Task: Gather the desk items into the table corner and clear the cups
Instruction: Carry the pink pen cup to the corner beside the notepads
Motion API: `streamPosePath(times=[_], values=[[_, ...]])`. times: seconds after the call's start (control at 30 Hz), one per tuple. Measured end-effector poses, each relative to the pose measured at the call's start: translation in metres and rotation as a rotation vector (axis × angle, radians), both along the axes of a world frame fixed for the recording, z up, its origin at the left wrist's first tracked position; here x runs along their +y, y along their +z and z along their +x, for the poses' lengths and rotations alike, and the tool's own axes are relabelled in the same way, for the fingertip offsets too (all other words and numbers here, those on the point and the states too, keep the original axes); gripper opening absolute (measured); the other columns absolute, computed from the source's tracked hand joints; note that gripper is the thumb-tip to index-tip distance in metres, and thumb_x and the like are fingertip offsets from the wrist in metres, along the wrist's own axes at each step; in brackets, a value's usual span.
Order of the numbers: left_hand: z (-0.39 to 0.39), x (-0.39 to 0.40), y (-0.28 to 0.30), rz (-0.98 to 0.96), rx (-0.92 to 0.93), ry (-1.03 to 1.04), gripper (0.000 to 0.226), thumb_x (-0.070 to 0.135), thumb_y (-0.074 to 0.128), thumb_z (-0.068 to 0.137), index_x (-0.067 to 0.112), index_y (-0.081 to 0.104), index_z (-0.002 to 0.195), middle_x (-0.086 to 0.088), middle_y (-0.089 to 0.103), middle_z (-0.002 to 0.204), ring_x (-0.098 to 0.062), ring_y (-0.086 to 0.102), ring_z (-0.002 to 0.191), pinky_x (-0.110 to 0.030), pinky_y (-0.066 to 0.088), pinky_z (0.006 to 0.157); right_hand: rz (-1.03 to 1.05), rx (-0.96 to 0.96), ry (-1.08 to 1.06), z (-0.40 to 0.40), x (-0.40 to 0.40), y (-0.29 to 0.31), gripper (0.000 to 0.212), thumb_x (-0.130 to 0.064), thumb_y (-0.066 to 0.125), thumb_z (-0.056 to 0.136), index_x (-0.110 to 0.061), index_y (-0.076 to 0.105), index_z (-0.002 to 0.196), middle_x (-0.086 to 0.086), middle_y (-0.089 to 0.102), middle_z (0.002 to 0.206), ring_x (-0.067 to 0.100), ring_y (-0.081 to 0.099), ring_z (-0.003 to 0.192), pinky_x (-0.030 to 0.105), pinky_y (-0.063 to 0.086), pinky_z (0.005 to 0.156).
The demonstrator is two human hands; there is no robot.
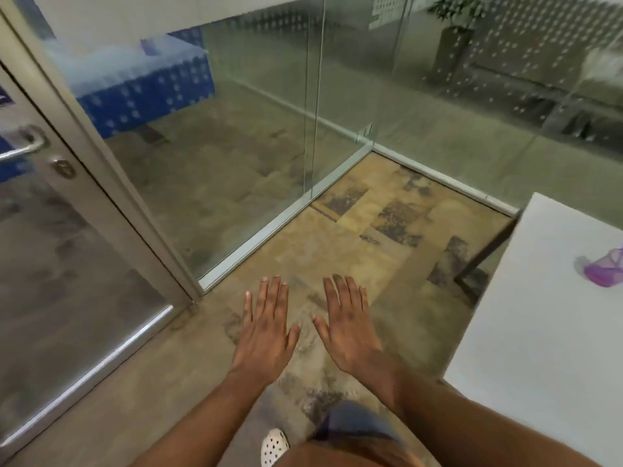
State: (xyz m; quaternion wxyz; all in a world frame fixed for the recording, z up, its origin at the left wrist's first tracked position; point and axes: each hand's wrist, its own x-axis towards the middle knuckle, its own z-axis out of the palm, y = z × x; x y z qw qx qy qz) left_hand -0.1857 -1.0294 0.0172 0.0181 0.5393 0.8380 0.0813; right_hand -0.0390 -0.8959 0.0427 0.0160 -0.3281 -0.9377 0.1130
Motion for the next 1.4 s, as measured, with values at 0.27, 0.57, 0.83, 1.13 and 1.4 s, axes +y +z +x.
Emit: streamPosePath(times=[0.27,0.57,0.83,1.13,1.4], values=[[-0.056,0.144,-0.012,-0.017,0.018,-0.208,0.079,0.053,0.03,0.108,0.012,-0.004,0.167,-0.009,-0.012,0.176,-0.025,-0.017,0.162,-0.056,-0.001,0.13,-0.013,0.053,-0.224,-0.043,0.122,-0.021,0.075,-0.059,0.015,0.105,-0.014,0.016,0.165,0.013,0.019,0.171,0.035,0.009,0.16,0.054,0.005,0.13],[-0.111,0.347,0.009,0.014,0.119,-0.369,0.076,0.053,0.033,0.107,0.007,0.017,0.166,-0.015,0.013,0.175,-0.032,0.003,0.163,-0.062,0.016,0.129,0.028,0.055,-0.348,-0.072,0.288,-0.017,0.075,-0.061,0.017,0.106,-0.014,0.017,0.165,0.014,0.021,0.171,0.035,0.011,0.16,0.056,0.011,0.129],[-0.09,0.493,0.0,0.026,0.067,-0.588,0.081,0.055,0.032,0.104,0.012,0.009,0.167,-0.013,0.011,0.176,-0.031,0.004,0.163,-0.056,0.007,0.127,-0.007,0.008,-0.553,-0.041,0.389,-0.016,0.074,-0.061,0.018,0.107,-0.015,0.014,0.165,0.012,0.017,0.171,0.032,0.008,0.16,0.054,0.005,0.13],[-0.08,0.665,-0.047,-0.006,-0.016,-0.816,0.081,0.055,0.032,0.104,0.008,0.011,0.167,-0.012,0.004,0.177,-0.031,0.002,0.164,-0.059,0.01,0.128,-0.062,-0.126,-0.751,-0.022,0.498,-0.046,0.079,-0.064,0.01,0.104,-0.016,0.01,0.166,0.012,0.014,0.173,0.032,0.003,0.161,0.055,0.002,0.13],[-0.048,0.819,-0.035,0.007,-0.094,-1.106,0.079,0.056,0.029,0.107,0.01,0.009,0.168,-0.009,0.0,0.177,-0.027,-0.005,0.164,-0.056,0.003,0.128,-0.028,-0.157,-1.004,0.004,0.62,-0.009,0.076,-0.063,0.014,0.106,-0.018,0.005,0.167,0.011,0.006,0.175,0.03,-0.006,0.161,0.056,0.002,0.13]])
